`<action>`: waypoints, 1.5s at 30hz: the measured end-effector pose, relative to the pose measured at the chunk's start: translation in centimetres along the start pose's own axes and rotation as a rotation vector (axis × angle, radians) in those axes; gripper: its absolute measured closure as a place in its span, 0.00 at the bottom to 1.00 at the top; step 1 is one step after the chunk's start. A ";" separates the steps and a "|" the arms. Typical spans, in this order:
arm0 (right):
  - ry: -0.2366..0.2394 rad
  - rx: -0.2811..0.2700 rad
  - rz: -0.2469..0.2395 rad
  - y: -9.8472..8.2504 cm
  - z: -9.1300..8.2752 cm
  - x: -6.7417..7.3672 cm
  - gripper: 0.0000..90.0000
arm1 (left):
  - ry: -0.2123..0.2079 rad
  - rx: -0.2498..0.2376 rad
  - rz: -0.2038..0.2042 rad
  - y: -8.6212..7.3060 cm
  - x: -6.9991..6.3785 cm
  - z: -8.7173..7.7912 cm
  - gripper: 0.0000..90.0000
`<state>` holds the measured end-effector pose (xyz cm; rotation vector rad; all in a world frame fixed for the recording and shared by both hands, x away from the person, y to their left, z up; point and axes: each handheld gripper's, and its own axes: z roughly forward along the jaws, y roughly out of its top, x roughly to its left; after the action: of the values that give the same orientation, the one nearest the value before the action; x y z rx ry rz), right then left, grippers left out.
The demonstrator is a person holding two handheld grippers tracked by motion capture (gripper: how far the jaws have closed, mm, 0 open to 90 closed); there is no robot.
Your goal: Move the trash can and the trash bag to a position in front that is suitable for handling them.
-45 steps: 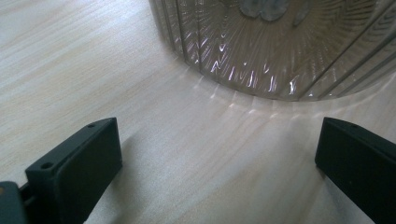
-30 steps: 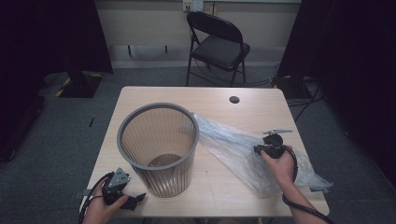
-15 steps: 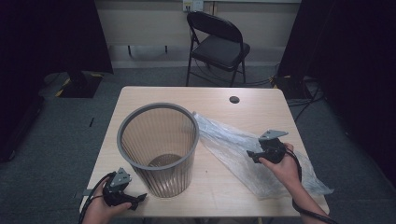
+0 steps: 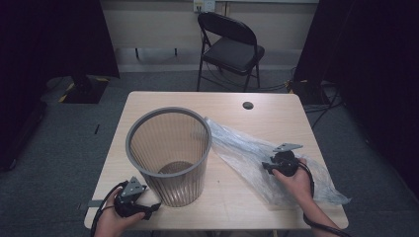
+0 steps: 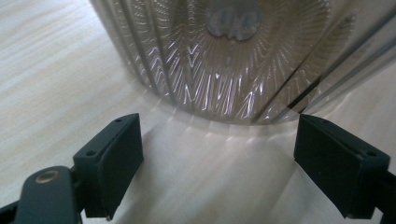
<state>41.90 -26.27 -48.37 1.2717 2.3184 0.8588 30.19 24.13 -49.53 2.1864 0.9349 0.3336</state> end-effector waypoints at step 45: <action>0.040 0.017 -0.040 -2.0 -2.3 -1.1 0.23 | 0.010 -0.037 0.002 8.3 -0.4 6.4 0.00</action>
<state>39.90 -28.85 -47.93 1.2211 2.3788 0.8599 37.34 16.55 -48.13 2.1538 0.9250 0.3601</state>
